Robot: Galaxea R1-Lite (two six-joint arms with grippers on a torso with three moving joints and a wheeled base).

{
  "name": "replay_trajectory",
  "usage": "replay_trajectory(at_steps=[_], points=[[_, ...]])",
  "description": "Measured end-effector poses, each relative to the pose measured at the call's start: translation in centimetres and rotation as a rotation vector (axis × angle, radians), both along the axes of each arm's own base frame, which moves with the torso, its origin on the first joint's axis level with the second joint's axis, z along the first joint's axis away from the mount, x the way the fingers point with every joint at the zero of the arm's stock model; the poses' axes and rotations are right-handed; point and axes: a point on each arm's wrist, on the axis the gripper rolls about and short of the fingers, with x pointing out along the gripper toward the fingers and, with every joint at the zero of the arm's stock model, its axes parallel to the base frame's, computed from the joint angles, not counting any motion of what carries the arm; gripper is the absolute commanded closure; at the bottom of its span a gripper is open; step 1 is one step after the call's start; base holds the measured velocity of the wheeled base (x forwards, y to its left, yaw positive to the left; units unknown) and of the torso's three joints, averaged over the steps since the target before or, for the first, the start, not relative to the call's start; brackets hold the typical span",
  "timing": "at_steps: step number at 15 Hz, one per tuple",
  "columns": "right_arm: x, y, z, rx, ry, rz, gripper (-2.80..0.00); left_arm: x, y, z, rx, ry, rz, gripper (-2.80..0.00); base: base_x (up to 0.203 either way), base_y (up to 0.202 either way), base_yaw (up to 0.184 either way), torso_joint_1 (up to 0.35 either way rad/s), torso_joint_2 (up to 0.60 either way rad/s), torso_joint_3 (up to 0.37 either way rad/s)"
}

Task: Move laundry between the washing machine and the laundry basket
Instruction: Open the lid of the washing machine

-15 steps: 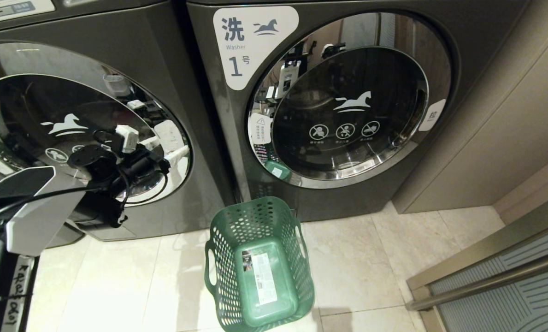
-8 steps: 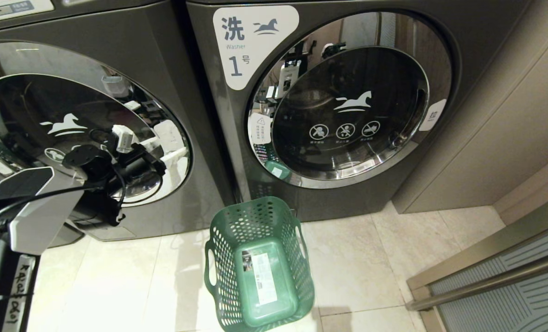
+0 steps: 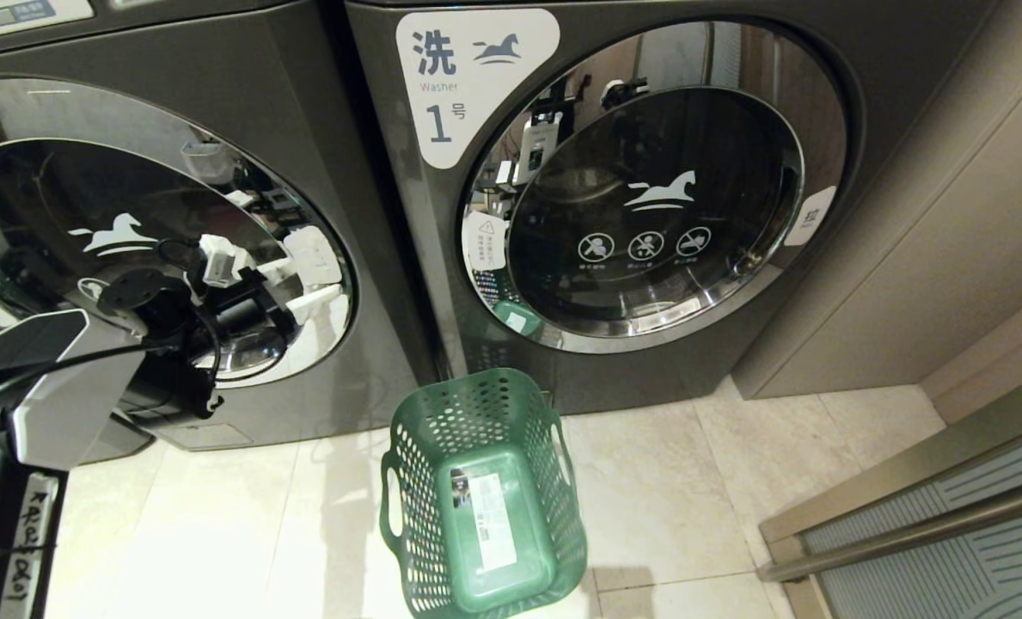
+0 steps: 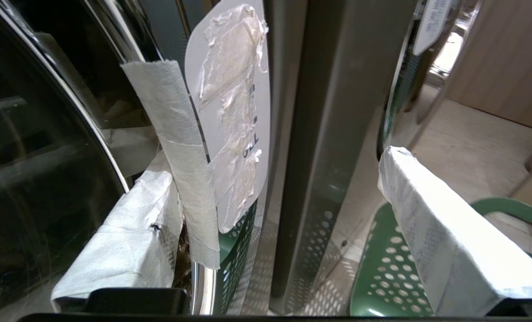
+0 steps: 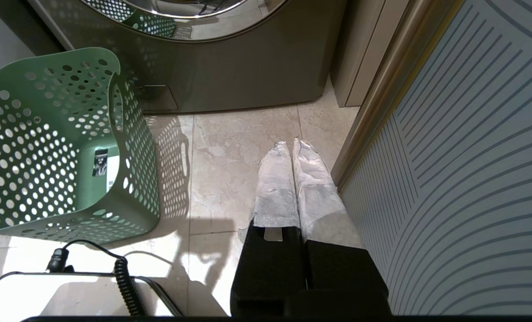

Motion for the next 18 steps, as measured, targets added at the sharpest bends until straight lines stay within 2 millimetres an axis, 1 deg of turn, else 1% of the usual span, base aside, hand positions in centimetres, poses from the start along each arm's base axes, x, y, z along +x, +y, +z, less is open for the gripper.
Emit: replay_trajectory(at_steps=[4, 6, 13, 14, 18], points=[[0.0, 0.0, 0.0, 0.0, 0.0, 0.0, 0.0, -0.4, -0.1, -0.1, 0.022, -0.014, -0.048, -2.8, 0.0, 0.0, 0.0, 0.0, 0.0, 0.0], [0.0, 0.0, 0.0, 0.0, 0.0, 0.001, 0.0, -0.9, 0.1, -0.7, 0.054, -0.005, -0.117, -2.8, 0.0, 0.0, 0.0, 0.0, 0.0, 0.0], [0.0, 0.0, 0.0, 0.0, -0.001, 0.0, 0.0, -1.4, 0.2, -1.3, 0.036, 0.003, -0.047, -2.8, 0.0, 0.0, 0.0, 0.0, 0.0, 0.0], [0.0, 0.0, 0.0, 0.0, 0.0, 0.001, 0.0, -1.5, 0.7, -1.3, 0.035, 0.009, -0.037, -2.8, 0.0, 0.0, 0.0, 0.0, 0.0, 0.0], [0.0, 0.0, 0.0, 0.0, 0.0, 0.001, 0.0, -2.0, 4.1, -0.9, 0.036, 0.014, 0.028, -2.8, 0.0, 0.0, 0.0, 0.0, 0.0, 0.0]])
